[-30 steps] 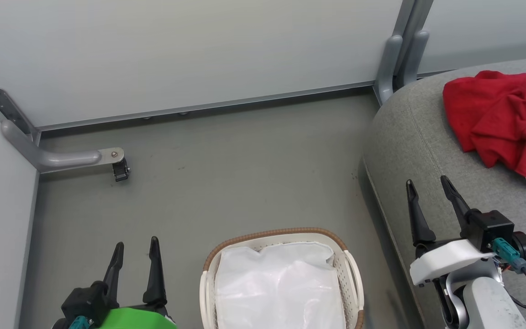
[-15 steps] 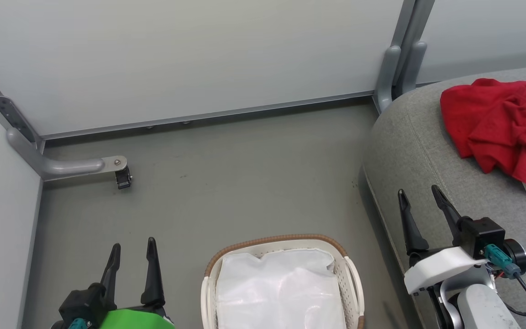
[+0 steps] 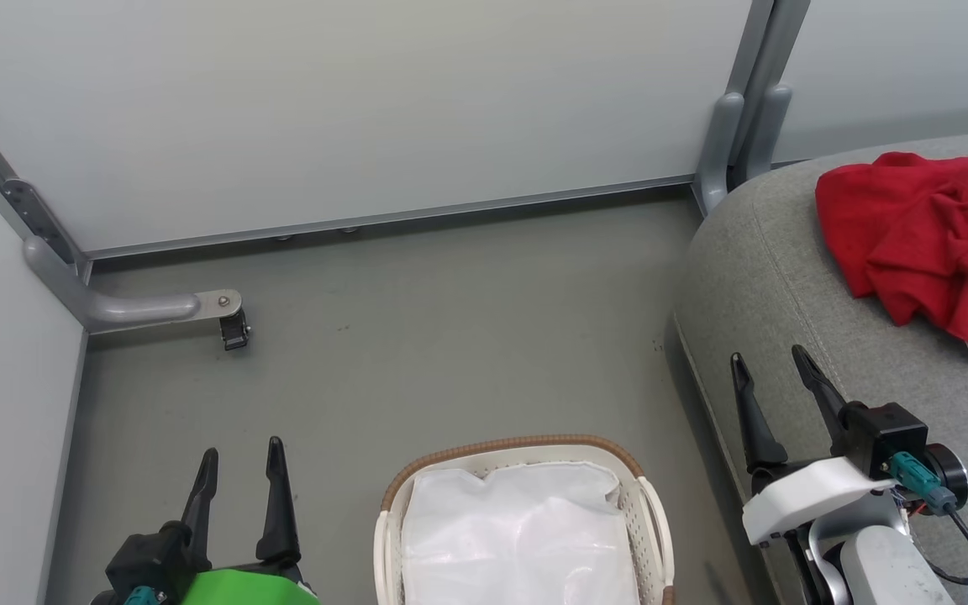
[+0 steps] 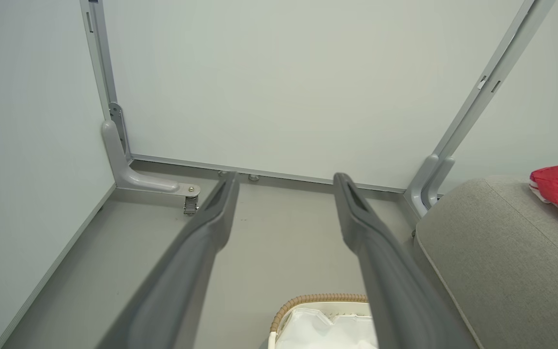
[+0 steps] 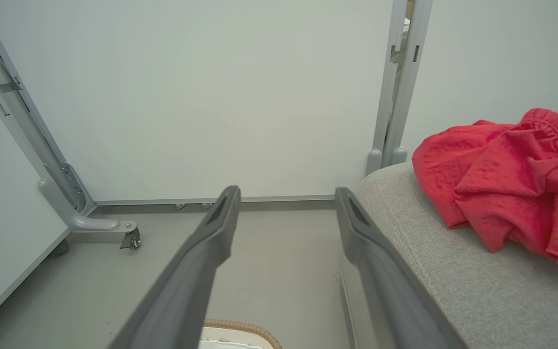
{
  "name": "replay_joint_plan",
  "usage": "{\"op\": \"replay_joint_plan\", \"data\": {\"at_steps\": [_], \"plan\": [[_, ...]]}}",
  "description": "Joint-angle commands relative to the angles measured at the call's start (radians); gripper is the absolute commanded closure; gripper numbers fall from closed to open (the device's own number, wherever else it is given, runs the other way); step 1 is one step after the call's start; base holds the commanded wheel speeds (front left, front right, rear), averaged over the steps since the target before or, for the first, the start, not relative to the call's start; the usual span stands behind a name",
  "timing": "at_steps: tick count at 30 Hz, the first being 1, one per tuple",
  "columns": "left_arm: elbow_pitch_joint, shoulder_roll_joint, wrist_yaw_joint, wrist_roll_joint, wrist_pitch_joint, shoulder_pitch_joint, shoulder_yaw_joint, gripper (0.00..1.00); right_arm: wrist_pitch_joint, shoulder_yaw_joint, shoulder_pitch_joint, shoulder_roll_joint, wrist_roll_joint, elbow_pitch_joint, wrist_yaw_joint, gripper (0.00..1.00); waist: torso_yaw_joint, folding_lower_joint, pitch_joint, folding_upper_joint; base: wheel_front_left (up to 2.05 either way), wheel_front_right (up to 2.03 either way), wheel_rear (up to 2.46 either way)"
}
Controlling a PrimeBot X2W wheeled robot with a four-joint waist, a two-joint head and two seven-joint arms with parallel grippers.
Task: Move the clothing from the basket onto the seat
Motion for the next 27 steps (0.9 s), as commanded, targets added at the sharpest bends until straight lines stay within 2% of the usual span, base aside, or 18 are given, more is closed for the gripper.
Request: {"op": "replay_joint_plan", "data": {"at_steps": [1, 9, 10, 11, 14, 27], "plan": [[-0.001, 0.001, 0.003, 0.009, 0.001, 0.016, 0.001, 0.0, -0.002, -0.001, 0.019, -0.003, 0.008, 0.003, -0.001, 0.0, 0.001, 0.0, 0.0, 0.0117, 0.0, 0.0, 0.0], [-0.006, 0.001, -0.004, 0.006, 0.001, 0.012, 0.002, 0.0, -0.002, 0.002, 0.016, -0.003, 0.01, 0.003, -0.001, 0.0, 0.002, 0.0, 0.003, 0.0117, 0.0, 0.0, 0.0], [-0.008, 0.001, -0.005, 0.006, 0.001, 0.011, 0.002, 1.0, -0.002, 0.002, 0.015, -0.003, 0.011, 0.002, -0.001, 1.0, 0.002, 0.0, 0.003, 0.0117, 0.0, 0.0, 0.0], [-0.002, 0.0, -0.002, -0.001, 0.0, 0.001, 0.0, 1.0, 0.0, 0.002, 0.001, 0.001, 0.005, 0.007, 0.0, 1.0, 0.002, 0.0, 0.003, 0.0, 0.0, 0.0, 0.0], [0.023, -0.001, -0.002, -0.006, 0.001, 0.002, -0.002, 1.0, 0.003, 0.002, 0.011, 0.005, 0.009, 0.029, 0.0, 1.0, 0.002, 0.0, 0.003, 0.0, 0.0, 0.0, 0.0], [0.033, 0.008, -0.018, -0.231, 0.055, -0.028, 0.025, 1.0, 0.067, -0.025, 0.017, 0.004, 0.255, 0.02, 0.0, 1.0, 0.001, 0.0, -0.002, 0.0012, 0.0, 0.0, 0.0]]}}
